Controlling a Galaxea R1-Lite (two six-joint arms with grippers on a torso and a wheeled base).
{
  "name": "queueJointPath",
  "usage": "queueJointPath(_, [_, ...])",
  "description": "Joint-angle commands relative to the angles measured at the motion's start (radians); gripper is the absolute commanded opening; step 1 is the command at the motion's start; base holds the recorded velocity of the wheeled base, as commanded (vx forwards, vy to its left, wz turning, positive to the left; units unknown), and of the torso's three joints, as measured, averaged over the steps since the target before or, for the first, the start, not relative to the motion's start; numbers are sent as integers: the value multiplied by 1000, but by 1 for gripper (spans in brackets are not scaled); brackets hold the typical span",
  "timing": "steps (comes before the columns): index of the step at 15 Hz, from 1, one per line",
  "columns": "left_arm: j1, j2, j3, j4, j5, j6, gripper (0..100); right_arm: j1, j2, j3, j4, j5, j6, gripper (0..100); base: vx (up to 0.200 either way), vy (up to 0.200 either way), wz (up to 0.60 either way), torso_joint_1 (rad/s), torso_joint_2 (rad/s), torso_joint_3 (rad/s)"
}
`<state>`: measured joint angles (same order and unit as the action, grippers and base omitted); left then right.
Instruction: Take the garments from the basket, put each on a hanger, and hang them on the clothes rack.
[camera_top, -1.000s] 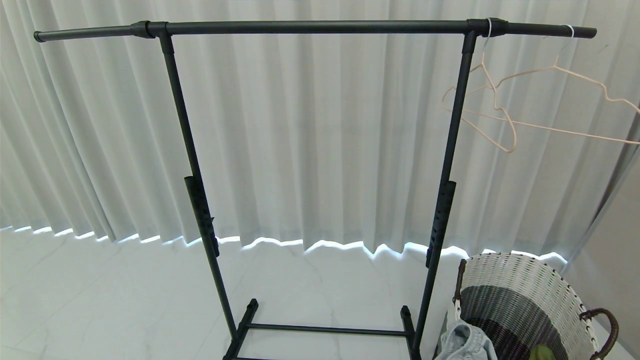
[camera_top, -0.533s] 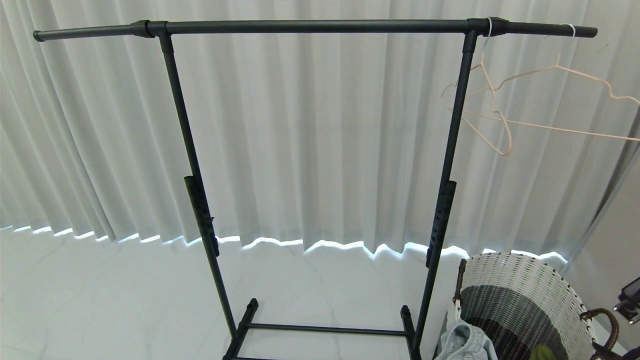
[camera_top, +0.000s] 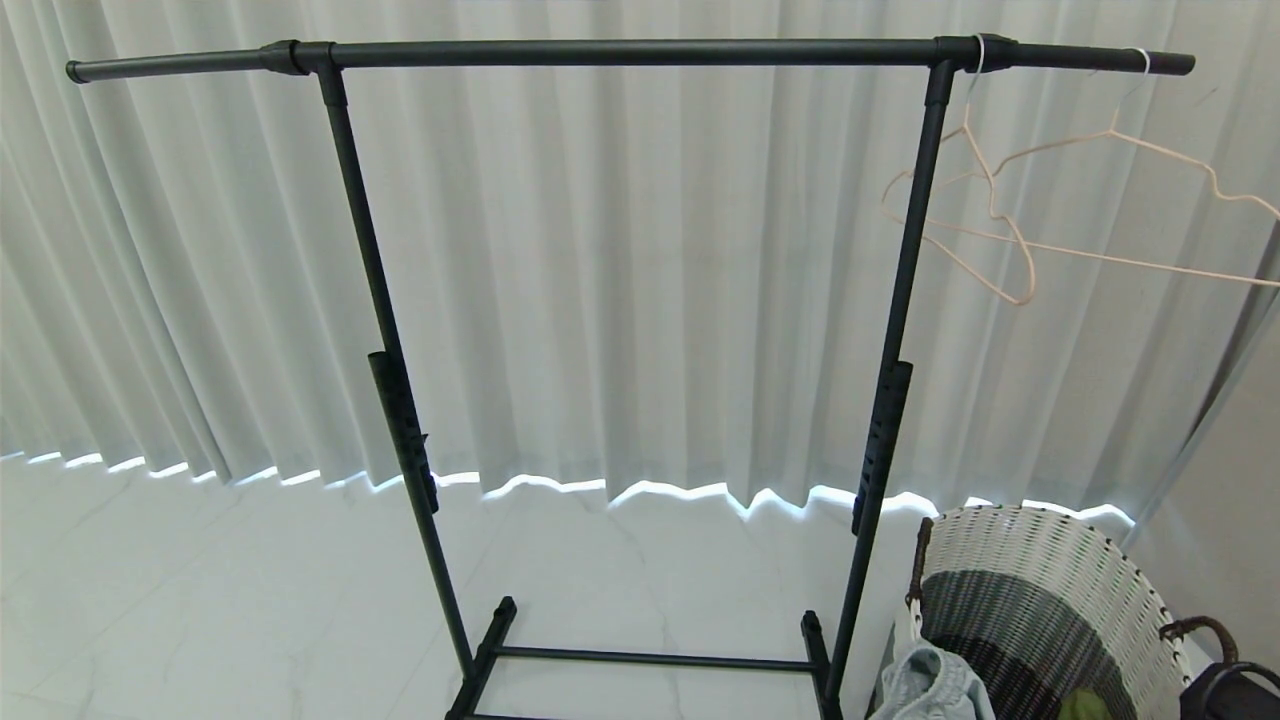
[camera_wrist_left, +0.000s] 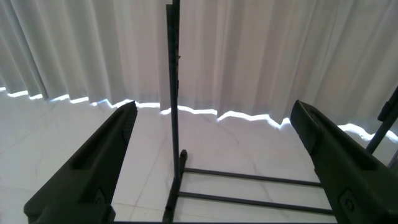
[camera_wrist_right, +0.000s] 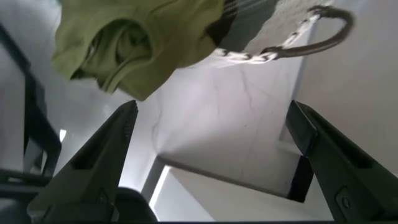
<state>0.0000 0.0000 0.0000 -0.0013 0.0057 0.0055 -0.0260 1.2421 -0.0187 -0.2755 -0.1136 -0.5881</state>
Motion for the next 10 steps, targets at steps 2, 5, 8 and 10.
queueJointPath(2, [0,2,0,0,0,1,100,0,48,-7,-1,-1,-39,100,0,0,0,0,0,0])
queueJointPath(5, [0,2,0,0,0,2,100,17,112,-21,-33,2,-55,100,0,0,0,0,0,0])
queueJointPath(8, [0,2,0,0,0,4,100,90,301,-7,-249,3,-53,100,0,0,0,0,0,0])
queueJointPath(10, [0,2,0,0,0,4,100,144,405,6,-340,3,-52,100,0,0,0,0,0,0])
